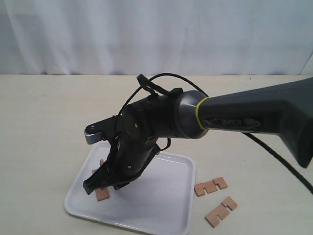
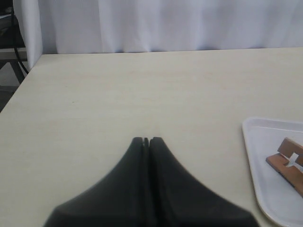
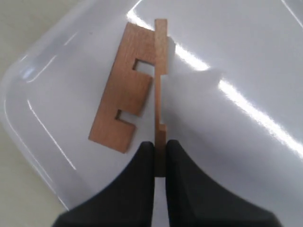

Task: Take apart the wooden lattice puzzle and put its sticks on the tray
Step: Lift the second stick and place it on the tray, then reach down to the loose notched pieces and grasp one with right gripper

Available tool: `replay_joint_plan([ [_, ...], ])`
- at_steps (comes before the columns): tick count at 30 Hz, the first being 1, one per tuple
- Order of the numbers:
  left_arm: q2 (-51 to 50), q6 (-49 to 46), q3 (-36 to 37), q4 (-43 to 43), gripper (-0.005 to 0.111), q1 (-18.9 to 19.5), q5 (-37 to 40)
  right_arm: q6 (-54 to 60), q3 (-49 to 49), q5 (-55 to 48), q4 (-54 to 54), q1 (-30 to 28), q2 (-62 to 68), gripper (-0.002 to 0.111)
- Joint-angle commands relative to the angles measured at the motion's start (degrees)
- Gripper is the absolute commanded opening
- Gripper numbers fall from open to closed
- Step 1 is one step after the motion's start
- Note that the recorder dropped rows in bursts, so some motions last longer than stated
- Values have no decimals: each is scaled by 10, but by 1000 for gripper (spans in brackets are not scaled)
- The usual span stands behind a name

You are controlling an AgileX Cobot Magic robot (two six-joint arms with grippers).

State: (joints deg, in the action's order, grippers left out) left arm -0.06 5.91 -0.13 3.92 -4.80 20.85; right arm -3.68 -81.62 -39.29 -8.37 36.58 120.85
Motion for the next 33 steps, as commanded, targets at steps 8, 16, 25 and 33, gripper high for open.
replay_joint_plan([
  [8, 1, 0, 1, 2, 0, 1, -5, -17, -3, 1, -2, -33, 0, 30],
  [16, 1, 0, 1, 2, 0, 1, -5, -13, -3, -53, 74, -33, -49, 52],
  [25, 1, 0, 1, 2, 0, 1, -5, -32, 1, -224, 209, -49, -126, 52],
  [33, 1, 0, 1, 2, 0, 1, -5, -18, 92, -250, 230, -114, -177, 52],
])
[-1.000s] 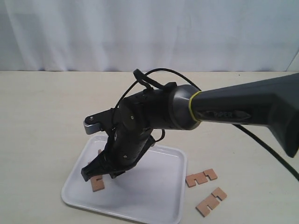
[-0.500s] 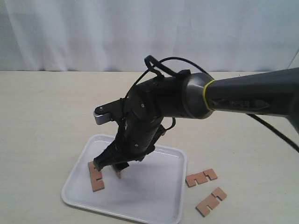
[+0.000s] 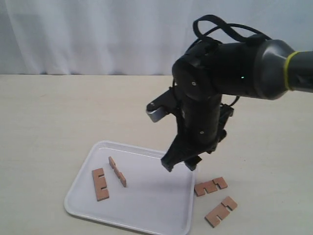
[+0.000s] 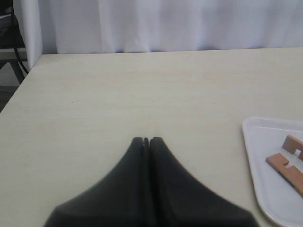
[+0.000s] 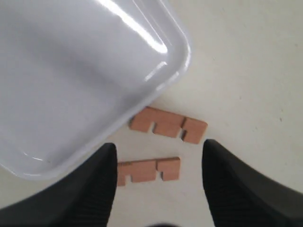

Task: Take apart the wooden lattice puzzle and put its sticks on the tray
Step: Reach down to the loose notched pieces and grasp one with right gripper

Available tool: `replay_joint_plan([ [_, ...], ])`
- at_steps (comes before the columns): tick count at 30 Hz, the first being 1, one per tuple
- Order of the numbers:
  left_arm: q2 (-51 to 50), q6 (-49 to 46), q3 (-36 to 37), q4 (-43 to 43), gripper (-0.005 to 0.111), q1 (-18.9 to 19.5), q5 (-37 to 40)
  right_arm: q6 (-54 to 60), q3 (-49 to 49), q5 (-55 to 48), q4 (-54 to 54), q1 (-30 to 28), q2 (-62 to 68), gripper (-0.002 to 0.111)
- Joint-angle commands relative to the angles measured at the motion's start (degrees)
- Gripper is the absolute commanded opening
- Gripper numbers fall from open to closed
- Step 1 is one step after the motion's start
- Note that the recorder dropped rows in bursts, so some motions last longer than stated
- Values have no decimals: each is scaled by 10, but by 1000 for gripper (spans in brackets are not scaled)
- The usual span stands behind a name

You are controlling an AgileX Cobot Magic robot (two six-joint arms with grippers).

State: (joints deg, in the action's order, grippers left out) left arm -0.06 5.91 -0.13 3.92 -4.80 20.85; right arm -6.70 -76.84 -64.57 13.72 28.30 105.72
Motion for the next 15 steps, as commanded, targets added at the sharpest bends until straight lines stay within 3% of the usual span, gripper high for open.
replay_joint_plan([
  [1, 1, 0, 1, 2, 0, 1, -5, 20, 64, 16, 9, -45, -34, 52],
  [5, 1, 0, 1, 2, 0, 1, -5, 83, 119, 64, 8, -76, -45, 52],
  [10, 1, 0, 1, 2, 0, 1, -5, 150, 167, 129, 67, -75, -45, 52],
  [15, 1, 0, 1, 2, 0, 1, -5, 193, 172, 177, 61, -75, -45, 52],
])
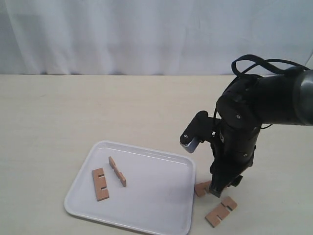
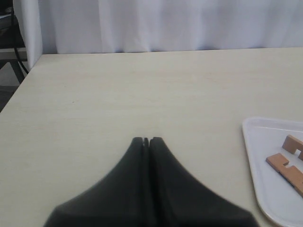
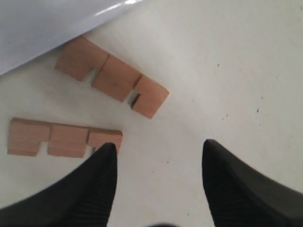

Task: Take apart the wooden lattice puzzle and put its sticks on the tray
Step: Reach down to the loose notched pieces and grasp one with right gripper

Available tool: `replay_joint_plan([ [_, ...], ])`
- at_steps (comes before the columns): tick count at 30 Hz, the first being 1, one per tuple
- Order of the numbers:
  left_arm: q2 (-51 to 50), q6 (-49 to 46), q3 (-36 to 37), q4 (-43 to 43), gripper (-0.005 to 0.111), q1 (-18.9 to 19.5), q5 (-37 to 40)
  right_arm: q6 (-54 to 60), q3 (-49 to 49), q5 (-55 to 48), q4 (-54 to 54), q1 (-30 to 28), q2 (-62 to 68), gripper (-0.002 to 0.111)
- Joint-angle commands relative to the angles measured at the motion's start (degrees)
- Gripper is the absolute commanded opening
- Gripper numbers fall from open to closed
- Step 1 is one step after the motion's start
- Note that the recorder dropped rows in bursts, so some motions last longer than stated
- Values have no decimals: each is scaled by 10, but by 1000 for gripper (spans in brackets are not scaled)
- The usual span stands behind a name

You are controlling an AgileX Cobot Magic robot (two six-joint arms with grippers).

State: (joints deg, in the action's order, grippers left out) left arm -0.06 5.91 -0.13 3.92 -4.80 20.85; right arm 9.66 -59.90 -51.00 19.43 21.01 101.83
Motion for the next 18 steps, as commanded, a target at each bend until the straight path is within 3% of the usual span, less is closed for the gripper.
replay_joint_plan([
  [1, 1, 0, 1, 2, 0, 1, -5, 32, 3, 46, 3, -2, -6, 52],
  [8, 1, 0, 1, 2, 0, 1, -5, 97, 0, 27, 2, -16, 12, 52],
  [14, 1, 0, 1, 2, 0, 1, -5, 230, -31, -1, -127, -77, 45, 52],
  [18, 1, 0, 1, 2, 0, 1, -5, 344, -33, 14, -175, -82, 51, 52],
])
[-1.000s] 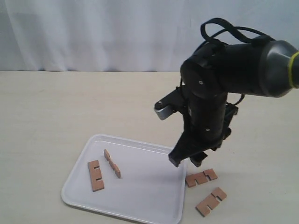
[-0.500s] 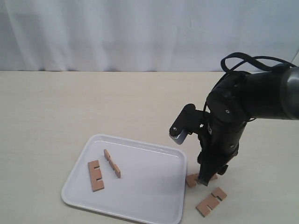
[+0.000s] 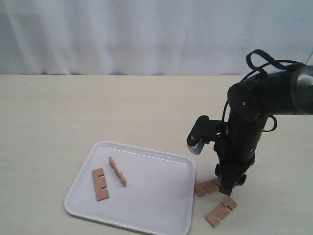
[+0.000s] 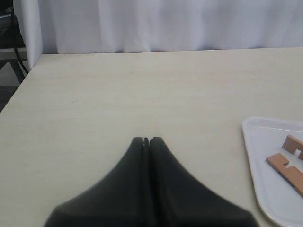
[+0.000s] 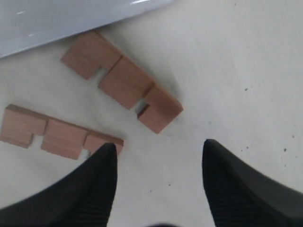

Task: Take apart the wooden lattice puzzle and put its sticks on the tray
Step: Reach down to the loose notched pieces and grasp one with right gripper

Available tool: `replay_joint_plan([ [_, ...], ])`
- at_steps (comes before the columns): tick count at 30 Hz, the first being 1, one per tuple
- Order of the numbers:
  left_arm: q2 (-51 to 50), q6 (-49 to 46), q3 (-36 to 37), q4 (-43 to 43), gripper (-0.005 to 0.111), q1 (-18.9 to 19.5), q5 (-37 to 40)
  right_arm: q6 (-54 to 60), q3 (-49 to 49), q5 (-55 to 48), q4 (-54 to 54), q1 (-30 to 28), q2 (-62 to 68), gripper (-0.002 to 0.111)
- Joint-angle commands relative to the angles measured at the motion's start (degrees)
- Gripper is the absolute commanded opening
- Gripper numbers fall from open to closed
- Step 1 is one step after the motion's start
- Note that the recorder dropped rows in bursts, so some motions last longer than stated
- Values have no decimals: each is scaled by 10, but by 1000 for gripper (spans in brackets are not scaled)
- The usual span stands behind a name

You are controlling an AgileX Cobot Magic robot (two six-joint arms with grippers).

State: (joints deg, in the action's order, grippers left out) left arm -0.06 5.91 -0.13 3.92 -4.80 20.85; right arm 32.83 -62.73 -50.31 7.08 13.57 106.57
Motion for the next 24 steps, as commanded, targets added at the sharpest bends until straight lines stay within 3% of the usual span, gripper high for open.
replay_joint_plan([
  [1, 1, 0, 1, 2, 0, 1, -5, 148, -5, 10, -68, -8, 5, 52],
  [16, 1, 0, 1, 2, 0, 1, -5, 342, -5, 57, -71, -8, 27, 52],
  [24, 1, 0, 1, 2, 0, 1, -5, 344, -5, 51, -49, -8, 41, 52],
])
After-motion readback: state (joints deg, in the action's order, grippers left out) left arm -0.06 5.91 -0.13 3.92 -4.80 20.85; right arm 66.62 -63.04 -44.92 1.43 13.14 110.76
